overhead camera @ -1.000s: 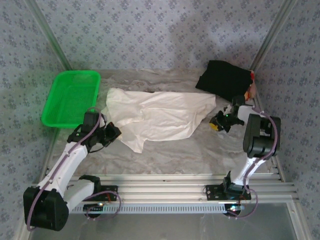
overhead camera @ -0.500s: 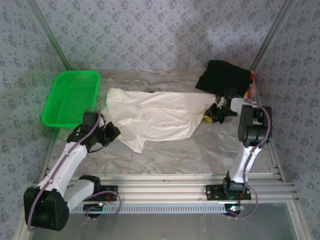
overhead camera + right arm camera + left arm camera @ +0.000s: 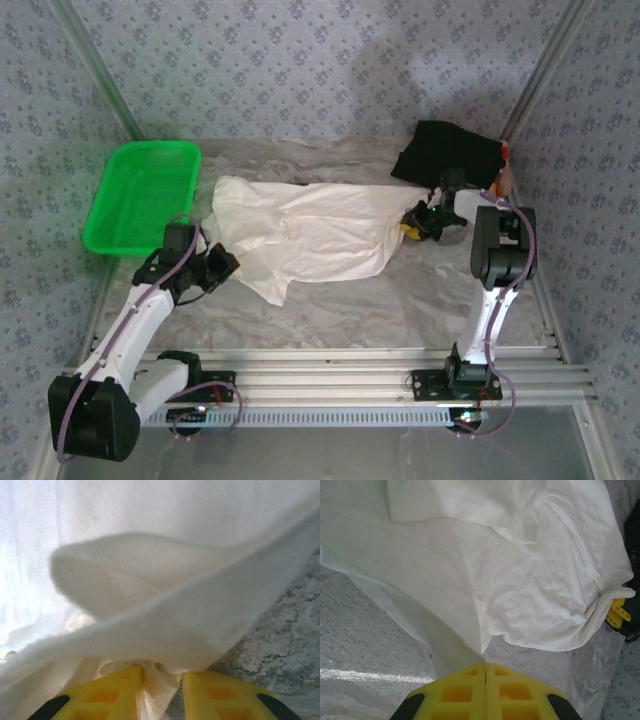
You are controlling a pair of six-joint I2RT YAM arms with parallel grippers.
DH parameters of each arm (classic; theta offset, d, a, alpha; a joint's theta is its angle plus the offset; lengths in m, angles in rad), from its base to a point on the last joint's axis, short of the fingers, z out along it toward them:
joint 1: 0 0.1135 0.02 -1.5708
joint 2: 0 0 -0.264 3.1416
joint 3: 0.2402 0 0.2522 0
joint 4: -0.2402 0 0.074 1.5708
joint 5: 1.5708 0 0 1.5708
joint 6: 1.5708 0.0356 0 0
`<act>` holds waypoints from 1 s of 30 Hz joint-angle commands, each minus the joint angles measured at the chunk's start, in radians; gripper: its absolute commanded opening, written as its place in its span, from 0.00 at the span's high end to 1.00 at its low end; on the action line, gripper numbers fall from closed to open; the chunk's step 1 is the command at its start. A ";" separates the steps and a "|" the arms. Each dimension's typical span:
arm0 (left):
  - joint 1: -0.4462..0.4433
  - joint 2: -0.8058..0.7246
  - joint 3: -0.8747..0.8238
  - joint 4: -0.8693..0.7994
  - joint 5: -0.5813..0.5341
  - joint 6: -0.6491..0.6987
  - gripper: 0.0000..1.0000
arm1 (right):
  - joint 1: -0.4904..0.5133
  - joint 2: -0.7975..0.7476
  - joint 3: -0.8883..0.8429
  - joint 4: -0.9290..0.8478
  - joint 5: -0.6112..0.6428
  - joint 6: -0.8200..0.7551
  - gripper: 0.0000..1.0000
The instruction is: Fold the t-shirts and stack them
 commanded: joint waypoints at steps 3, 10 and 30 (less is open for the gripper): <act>0.014 -0.009 0.022 -0.017 0.029 0.027 1.00 | 0.006 0.033 0.030 -0.016 0.027 0.017 0.74; 0.020 -0.011 0.022 -0.023 0.032 0.035 1.00 | 0.006 0.040 0.047 -0.012 0.047 0.028 0.84; 0.131 -0.124 0.033 -0.101 0.064 0.055 1.00 | -0.068 -0.379 -0.167 -0.286 0.029 -0.053 1.00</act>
